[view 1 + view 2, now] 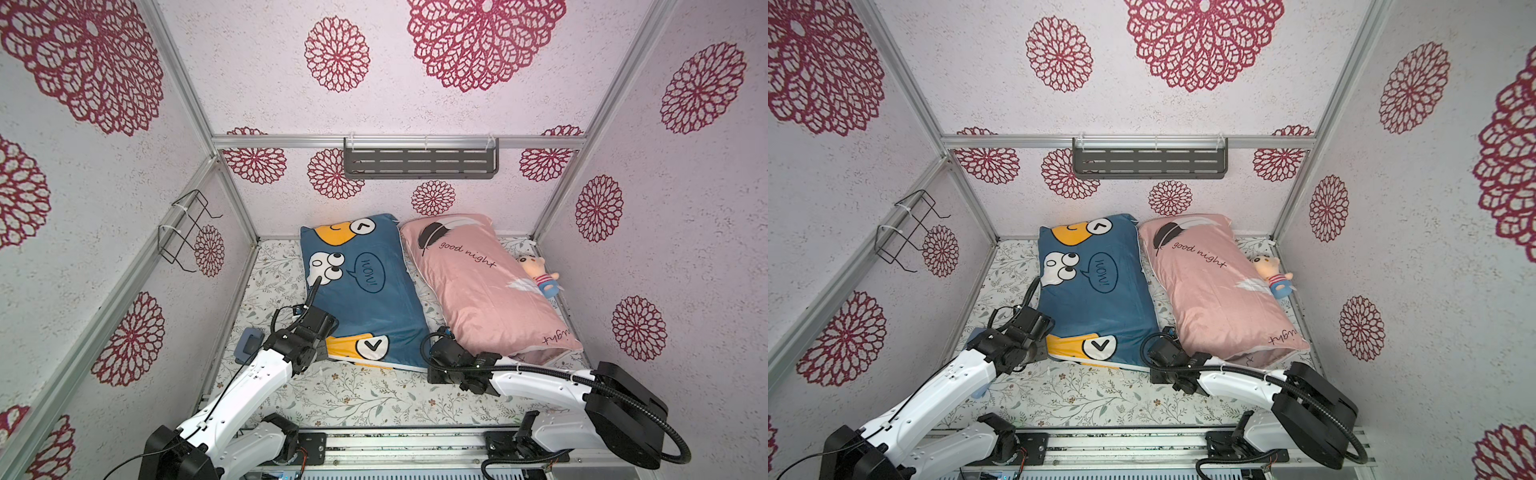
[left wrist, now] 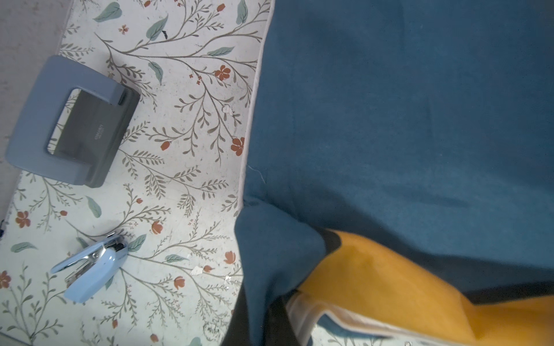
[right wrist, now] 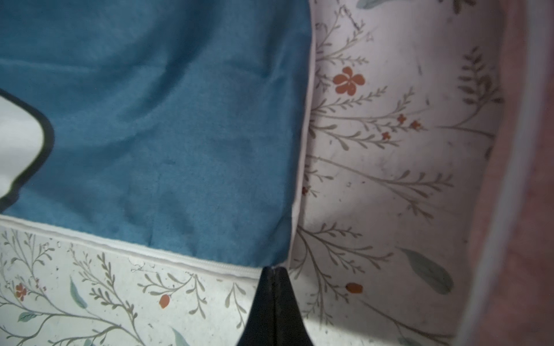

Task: Zip up pillowcases
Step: Place the pillowcase at the center of the board, then adjust the pillowcase at the center of the board.

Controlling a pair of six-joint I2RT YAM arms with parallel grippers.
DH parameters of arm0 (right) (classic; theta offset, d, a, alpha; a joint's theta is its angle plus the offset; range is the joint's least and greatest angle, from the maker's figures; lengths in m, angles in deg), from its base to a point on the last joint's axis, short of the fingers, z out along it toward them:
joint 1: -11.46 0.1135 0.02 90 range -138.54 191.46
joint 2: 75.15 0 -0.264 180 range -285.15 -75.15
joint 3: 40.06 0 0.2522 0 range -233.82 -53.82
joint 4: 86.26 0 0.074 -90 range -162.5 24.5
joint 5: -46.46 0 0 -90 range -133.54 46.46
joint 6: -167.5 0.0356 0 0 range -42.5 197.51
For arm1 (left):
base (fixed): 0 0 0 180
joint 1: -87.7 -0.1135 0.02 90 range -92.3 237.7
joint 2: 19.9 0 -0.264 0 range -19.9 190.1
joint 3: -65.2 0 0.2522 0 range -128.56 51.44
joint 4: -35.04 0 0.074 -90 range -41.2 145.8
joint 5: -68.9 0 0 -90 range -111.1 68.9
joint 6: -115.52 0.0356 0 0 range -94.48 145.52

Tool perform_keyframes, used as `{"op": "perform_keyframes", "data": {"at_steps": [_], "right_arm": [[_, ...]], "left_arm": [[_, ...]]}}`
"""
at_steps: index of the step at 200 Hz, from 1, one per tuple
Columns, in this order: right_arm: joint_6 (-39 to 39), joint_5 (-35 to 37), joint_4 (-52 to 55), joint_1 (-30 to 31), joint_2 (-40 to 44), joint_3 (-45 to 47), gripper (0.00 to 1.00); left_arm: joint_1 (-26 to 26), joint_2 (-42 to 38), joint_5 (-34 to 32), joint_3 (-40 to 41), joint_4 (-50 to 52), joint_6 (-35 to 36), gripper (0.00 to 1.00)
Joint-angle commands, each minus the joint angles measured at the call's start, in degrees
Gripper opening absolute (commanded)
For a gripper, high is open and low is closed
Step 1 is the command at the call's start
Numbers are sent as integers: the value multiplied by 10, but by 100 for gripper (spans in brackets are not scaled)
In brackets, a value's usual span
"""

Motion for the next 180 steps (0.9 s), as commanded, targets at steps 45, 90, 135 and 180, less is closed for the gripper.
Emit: {"op": "perform_keyframes", "data": {"at_steps": [45,90,135,180], "right_arm": [[-66,-4,114,-9,67,-78,57],[-104,7,258,-69,132,-166,91],[-171,36,389,-227,153,-263,96],[-296,-44,376,-489,145,-294,96]], "left_arm": [[-15,12,-43,-75,23,8,57],[-2,72,-71,-255,39,104,98],[97,234,-20,-420,-17,167,98],[185,360,96,-510,-111,159,98]]}}
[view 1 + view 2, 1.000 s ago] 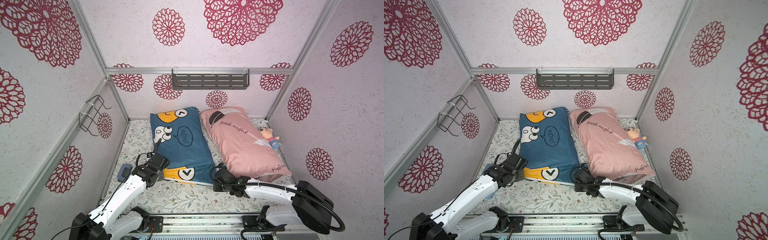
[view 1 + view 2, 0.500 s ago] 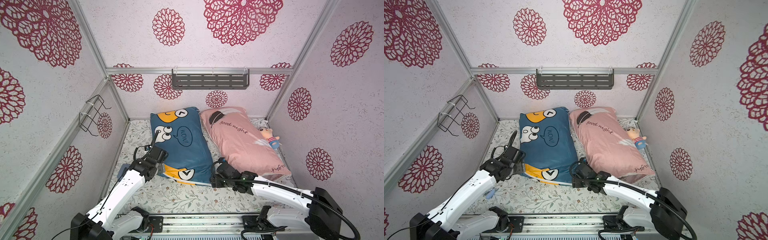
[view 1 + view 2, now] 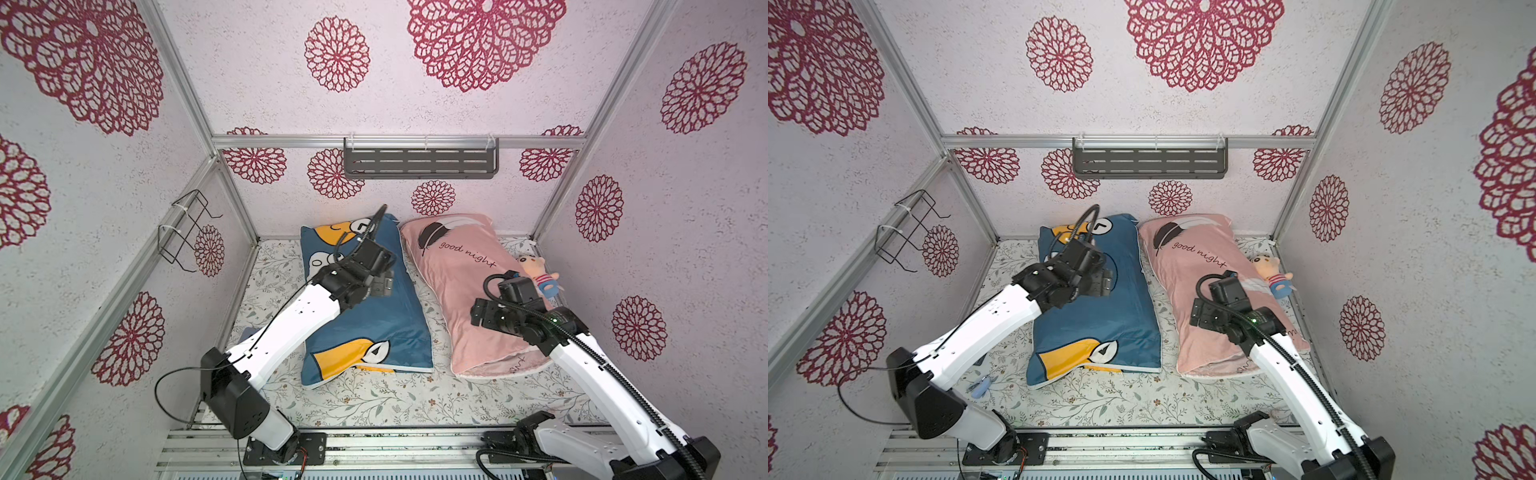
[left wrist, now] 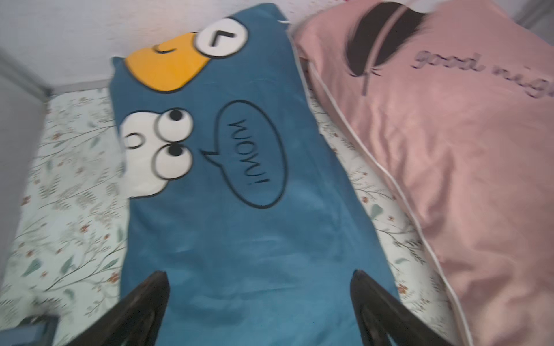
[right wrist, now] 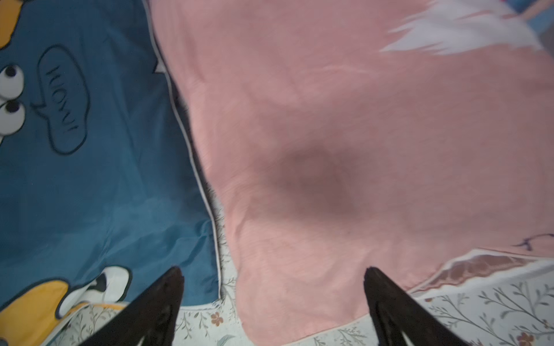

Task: Zip up pillowcases
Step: Adjust the pillowcase at the center of the board.

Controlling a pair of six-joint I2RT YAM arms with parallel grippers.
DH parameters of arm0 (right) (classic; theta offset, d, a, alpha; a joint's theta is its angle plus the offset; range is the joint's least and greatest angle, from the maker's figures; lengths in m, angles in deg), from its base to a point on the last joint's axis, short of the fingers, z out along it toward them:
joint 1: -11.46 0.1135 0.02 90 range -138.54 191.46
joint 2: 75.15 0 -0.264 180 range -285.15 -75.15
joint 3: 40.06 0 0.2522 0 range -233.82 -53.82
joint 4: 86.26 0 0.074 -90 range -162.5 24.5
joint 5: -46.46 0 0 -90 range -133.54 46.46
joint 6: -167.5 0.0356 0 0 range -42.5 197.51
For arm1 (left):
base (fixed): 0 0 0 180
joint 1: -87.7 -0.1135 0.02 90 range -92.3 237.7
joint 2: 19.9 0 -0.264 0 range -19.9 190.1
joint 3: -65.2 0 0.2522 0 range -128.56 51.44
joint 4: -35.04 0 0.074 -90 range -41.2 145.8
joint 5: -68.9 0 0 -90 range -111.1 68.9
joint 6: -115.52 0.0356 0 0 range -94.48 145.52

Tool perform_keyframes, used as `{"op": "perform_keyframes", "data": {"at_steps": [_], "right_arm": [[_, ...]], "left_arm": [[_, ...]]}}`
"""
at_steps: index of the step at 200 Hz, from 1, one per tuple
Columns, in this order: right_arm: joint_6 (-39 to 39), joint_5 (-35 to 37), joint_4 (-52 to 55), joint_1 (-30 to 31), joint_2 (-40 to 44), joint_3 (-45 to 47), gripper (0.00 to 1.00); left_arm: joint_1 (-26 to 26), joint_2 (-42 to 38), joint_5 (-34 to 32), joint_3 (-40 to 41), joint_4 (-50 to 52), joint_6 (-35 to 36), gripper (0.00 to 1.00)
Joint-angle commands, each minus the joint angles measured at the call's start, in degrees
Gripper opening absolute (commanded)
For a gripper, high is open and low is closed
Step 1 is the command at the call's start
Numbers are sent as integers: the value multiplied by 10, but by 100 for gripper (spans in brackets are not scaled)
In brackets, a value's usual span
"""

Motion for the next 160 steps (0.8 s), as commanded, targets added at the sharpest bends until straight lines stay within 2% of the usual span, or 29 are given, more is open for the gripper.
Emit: {"op": "perform_keyframes", "data": {"at_steps": [1,27,33,60,81,114,160], "right_arm": [[-95,-45,25,-121,-2,-18,96],[-128,-113,-20,-256,-19,0,94],[-131,-117,-30,-282,-26,6,94],[-130,-135,-74,-355,-69,28,93],[-115,-149,-115,-362,-92,52,93],[-98,-169,-159,-351,-108,101,91],[-97,-181,-153,-265,-113,140,89]], "left_arm": [[26,49,93,-36,-71,3,98],[36,138,186,-64,-161,-37,100],[40,163,205,-78,-170,-43,98],[72,260,240,-133,-191,-63,90],[90,315,269,-156,-215,-79,88],[97,374,263,-189,-206,-84,88],[84,362,177,-168,-182,-65,88]]}}
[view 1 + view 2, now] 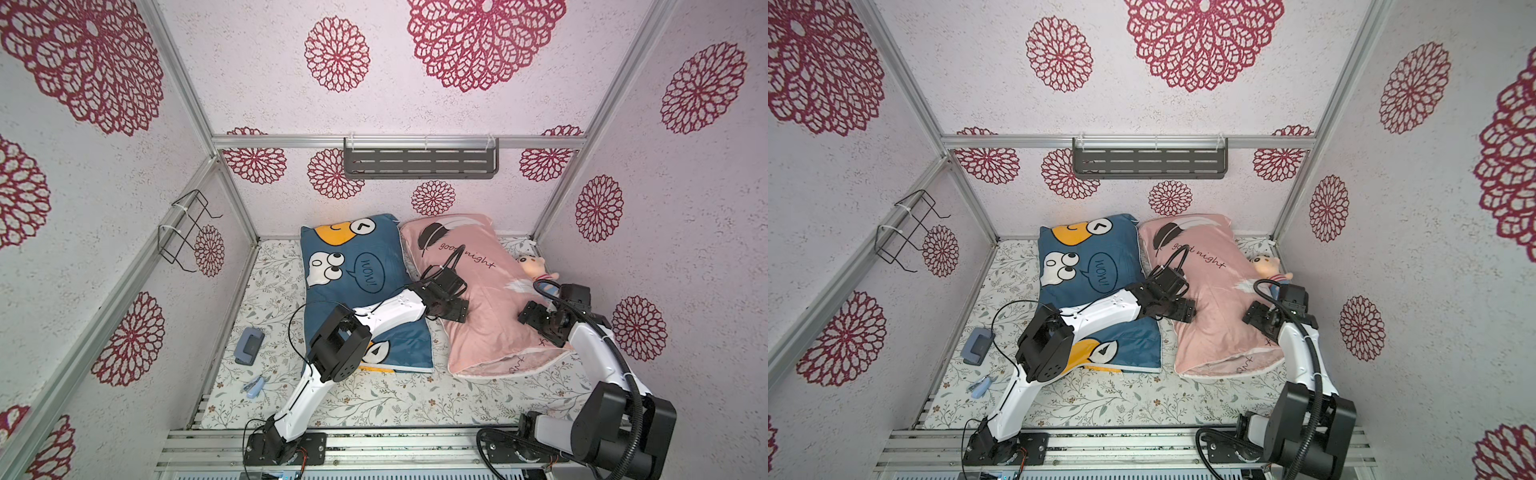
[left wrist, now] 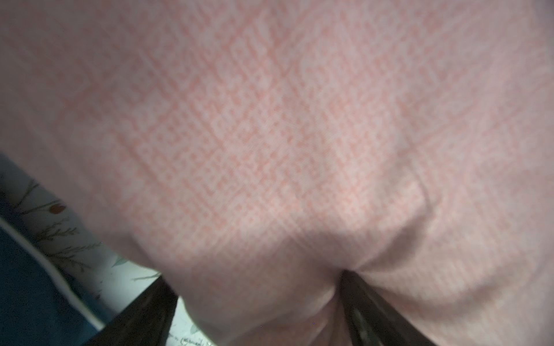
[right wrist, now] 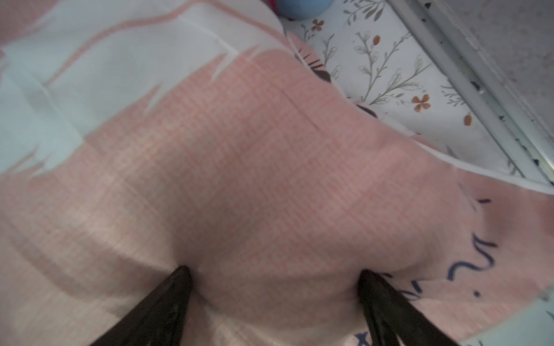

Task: Zip up pillowcases
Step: Adjust the pillowcase at the center of the board.

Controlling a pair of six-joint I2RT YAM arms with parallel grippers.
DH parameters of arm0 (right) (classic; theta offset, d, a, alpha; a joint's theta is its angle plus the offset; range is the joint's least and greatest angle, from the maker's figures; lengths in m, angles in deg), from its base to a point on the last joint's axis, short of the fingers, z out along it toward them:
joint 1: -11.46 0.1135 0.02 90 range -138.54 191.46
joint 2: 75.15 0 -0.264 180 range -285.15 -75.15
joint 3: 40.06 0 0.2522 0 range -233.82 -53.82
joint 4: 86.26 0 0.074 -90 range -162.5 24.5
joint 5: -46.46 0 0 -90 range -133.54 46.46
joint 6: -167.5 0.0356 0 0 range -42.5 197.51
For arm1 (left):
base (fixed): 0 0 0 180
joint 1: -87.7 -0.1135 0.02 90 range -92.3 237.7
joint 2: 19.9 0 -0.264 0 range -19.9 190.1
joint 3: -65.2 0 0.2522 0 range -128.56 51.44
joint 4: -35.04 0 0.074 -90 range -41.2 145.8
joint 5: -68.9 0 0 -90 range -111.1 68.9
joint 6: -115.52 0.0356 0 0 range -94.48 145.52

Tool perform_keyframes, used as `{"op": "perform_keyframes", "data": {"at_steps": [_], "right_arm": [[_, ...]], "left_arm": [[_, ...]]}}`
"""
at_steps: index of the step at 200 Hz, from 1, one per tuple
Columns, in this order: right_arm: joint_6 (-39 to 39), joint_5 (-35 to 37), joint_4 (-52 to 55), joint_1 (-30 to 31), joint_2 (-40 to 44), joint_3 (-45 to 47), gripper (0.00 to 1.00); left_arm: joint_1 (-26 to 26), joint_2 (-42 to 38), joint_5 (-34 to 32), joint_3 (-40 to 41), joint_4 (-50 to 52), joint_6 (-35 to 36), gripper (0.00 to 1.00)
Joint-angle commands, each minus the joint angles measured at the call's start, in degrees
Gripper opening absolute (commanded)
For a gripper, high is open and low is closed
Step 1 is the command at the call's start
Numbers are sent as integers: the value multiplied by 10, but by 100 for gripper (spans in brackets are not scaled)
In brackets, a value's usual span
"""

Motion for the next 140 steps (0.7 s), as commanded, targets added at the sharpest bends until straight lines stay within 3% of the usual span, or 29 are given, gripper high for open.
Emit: {"op": "perform_keyframes", "data": {"at_steps": [1,50,75,107,140], "right_arm": [[3,-38,16,57,-3,18,89],[54,-100,15,176,56,75,86],[85,-133,-5,227,77,96,86],[110,-173,-29,281,89,93,85],[93,-111,54,293,137,45,87]], "left_arm": [[-11,-22,-53,8,8,13,88],[-73,-130,-127,102,18,50,87],[-80,-163,-146,96,25,77,87],[-60,-135,-101,32,24,76,85],[-28,-55,-73,-42,19,67,86]]}}
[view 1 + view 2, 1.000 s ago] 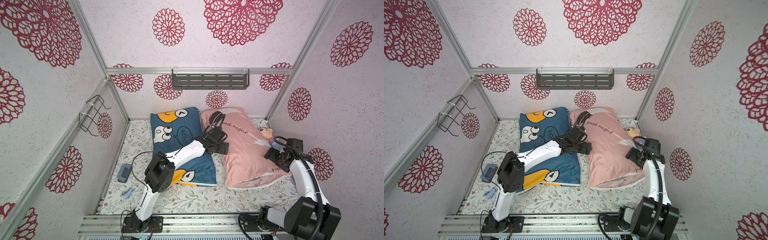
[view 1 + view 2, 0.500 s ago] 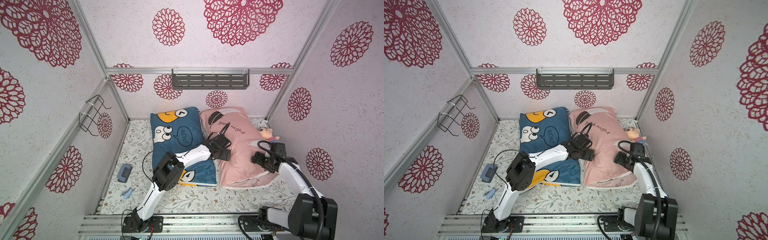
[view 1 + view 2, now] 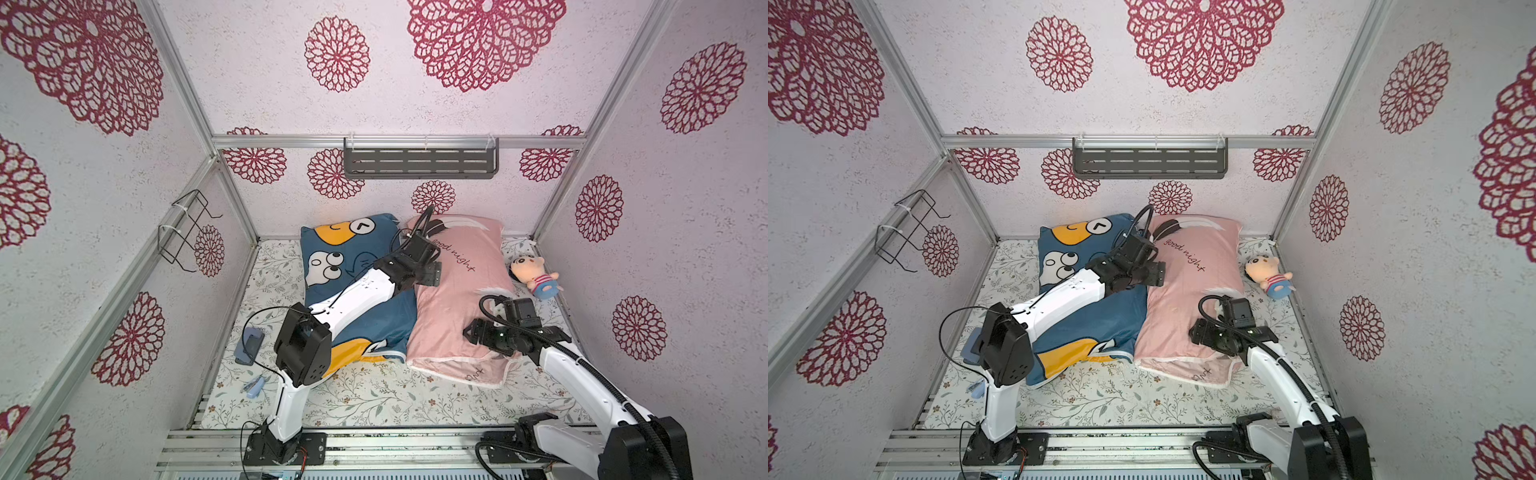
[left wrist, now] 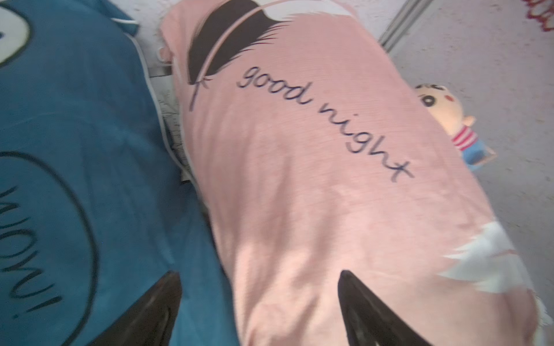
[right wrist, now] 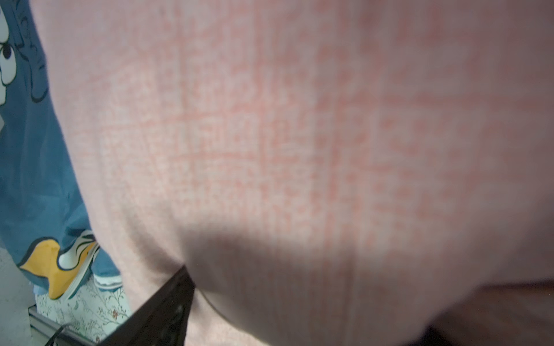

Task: Zip up pillowcases
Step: Adjust the pillowcase at the center of the board.

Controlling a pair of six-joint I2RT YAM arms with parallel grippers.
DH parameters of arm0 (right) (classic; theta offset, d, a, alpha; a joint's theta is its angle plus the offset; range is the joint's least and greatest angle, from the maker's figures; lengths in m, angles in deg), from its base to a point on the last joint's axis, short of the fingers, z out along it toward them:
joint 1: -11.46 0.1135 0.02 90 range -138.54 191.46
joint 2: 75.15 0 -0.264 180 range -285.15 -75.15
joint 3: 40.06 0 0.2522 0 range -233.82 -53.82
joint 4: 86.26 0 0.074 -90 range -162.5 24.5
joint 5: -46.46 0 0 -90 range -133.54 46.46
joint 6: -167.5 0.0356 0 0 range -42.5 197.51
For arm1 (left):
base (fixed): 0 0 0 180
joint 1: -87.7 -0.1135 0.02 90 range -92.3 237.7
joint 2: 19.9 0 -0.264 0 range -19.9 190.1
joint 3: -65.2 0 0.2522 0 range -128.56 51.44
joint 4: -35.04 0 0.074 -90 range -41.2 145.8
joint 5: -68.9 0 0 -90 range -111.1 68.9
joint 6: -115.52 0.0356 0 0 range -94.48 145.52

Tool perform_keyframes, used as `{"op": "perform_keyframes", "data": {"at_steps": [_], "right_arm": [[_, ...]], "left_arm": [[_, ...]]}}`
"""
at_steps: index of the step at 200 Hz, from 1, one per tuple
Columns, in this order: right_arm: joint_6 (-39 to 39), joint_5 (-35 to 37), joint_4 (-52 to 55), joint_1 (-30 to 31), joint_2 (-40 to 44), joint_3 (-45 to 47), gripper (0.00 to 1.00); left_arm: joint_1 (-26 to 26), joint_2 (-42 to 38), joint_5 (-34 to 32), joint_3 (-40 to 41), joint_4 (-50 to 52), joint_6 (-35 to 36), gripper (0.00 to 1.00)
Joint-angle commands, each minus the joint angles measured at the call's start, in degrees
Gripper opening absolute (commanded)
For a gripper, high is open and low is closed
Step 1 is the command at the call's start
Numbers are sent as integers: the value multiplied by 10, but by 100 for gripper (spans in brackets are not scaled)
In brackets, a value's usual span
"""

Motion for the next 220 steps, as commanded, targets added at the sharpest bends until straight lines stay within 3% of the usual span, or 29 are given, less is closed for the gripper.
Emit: {"op": "perform_keyframes", "data": {"at_steps": [1,41,71,91,134,162,198,220], "right_arm": [[5,-17,62,15,43,-40,87],[-32,158,211,-42,91,-131,92],[-62,151,160,-183,76,-116,93],[-62,122,99,-215,28,-83,93],[-73,4,14,-198,-48,-35,92],[-78,-49,-37,-126,-114,-35,92],[-52,-103,-142,-42,-208,-69,92],[-33,-118,-178,-3,-256,-117,92]], "left_arm": [[30,65,33,-35,-3,6,86],[31,167,52,-96,1,-9,84],[31,217,45,-122,20,-10,84],[29,226,37,-117,25,-12,83],[21,214,13,-68,14,-17,84],[-12,208,39,-19,-22,-49,84],[-53,152,-71,58,-19,-15,84],[-94,105,-88,98,-24,3,84]]}}
